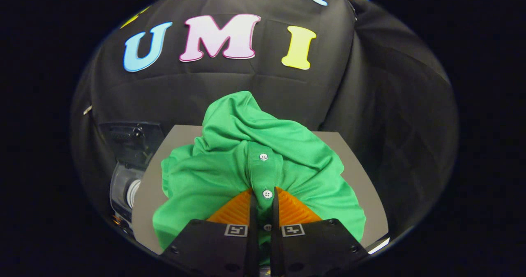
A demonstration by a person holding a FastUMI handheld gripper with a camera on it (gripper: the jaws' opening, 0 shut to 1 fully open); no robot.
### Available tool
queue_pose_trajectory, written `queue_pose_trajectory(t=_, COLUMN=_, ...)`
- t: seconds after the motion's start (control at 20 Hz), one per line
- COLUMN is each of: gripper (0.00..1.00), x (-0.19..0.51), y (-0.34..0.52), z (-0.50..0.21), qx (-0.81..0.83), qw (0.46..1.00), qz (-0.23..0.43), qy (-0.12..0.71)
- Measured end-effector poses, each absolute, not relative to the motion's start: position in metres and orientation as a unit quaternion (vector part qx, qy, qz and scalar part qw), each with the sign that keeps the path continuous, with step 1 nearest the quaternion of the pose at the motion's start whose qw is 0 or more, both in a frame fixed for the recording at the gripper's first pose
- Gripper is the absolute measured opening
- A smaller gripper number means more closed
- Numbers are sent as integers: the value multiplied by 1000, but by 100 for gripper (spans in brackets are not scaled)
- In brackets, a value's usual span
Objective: Put the clothes into the washing machine and then close the washing machine lid.
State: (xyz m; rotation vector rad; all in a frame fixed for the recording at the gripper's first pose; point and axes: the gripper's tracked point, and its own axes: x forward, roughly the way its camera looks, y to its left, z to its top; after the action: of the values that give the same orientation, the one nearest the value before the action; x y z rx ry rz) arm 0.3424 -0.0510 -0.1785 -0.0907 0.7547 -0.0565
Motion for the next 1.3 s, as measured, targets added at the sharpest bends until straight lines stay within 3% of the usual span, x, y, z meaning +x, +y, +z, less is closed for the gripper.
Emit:
queue_pose_trajectory(t=0.05, gripper=8, x=344, y=-48, z=-165, qx=-19, qw=933, qz=-29, qy=358)
queue_pose_trajectory(t=0.35, gripper=7, x=327, y=-13, z=-52, qx=51, qw=957, qz=33, qy=283)
queue_pose_trajectory(t=0.65, gripper=7, x=304, y=75, z=9, qx=59, qw=960, qz=118, qy=248)
queue_pose_trajectory(t=1.3, gripper=7, x=274, y=275, z=-40, qx=60, qw=928, qz=244, qy=277)
